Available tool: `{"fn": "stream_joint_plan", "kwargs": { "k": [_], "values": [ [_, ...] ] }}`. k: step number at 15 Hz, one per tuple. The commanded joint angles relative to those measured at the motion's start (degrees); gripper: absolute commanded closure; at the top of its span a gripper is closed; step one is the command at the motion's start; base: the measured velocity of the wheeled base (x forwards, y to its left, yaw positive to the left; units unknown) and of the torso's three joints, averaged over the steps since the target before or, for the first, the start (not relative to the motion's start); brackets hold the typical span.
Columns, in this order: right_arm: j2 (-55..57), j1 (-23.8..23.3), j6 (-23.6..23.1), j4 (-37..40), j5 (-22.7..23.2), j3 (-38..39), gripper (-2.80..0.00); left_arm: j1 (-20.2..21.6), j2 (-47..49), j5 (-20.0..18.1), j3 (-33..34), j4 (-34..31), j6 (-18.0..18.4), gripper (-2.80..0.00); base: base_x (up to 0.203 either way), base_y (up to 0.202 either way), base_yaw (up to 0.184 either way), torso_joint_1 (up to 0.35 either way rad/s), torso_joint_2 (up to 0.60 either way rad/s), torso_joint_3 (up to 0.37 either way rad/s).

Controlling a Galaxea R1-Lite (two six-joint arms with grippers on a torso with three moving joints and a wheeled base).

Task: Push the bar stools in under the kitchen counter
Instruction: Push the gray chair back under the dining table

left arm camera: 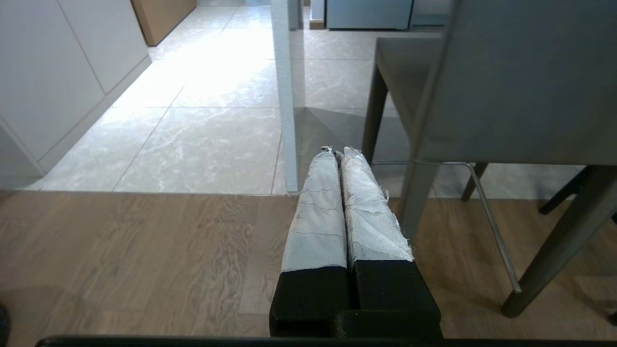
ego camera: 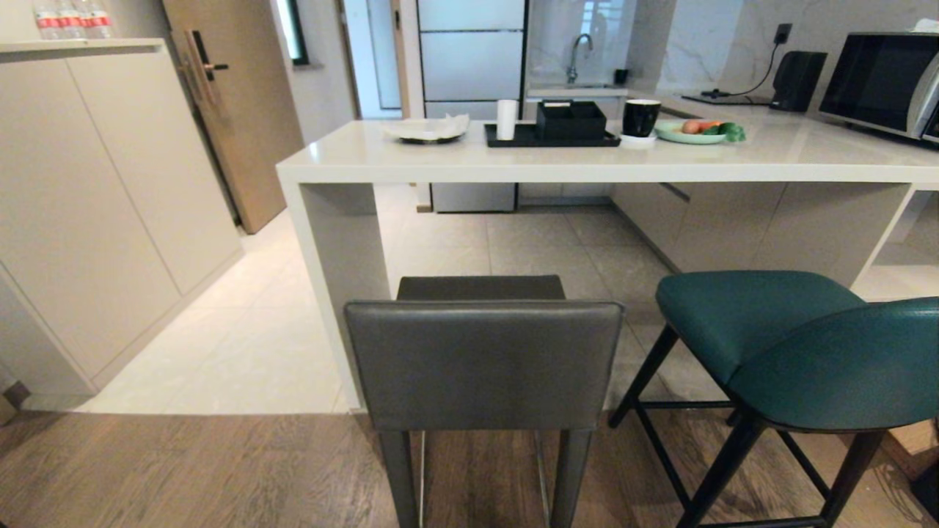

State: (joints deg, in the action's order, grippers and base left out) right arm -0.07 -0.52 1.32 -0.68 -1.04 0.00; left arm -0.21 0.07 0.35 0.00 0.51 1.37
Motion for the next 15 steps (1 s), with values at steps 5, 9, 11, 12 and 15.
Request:
{"fn": "stream_joint_plan", "kwargs": {
  "k": [5, 9, 11, 12, 15],
  "values": [
    [0.07, 0.00, 0.00, -0.02, -0.01, 0.00, 0.00, 0.03, 0.10, -0.09, 0.00, 0.02, 0.04, 0.00, 0.000, 0.000, 0.000, 0.000, 0.00, 0.000],
    [0.07, 0.00, 0.00, -0.02, -0.01, 0.00, 0.00, 0.03, 0.10, -0.09, 0.00, 0.07, 0.13, 0.00, 0.177, 0.000, 0.000, 0.002, 0.00, 0.004],
    [0.07, 0.00, 0.00, -0.02, -0.01, 0.00, 0.00, 0.04, 0.07, -0.09, 0.00, 0.08, 0.05, 0.00, 0.194, 0.000, 0.001, 0.005, 0.00, 0.002],
    [0.07, 0.00, 0.00, -0.02, -0.01, 0.00, 0.00, 0.03, 0.10, -0.09, 0.00, 0.10, -0.05, 0.00, 0.195, 0.000, -0.001, 0.007, 0.00, 0.004],
    [0.07, 0.00, 0.00, -0.02, -0.01, 0.00, 0.00, 0.03, 0.07, 0.00, 0.00, 0.10, -0.35, 0.00, 0.196, 0.000, 0.002, 0.006, 0.00, 0.002]
  ]
}}
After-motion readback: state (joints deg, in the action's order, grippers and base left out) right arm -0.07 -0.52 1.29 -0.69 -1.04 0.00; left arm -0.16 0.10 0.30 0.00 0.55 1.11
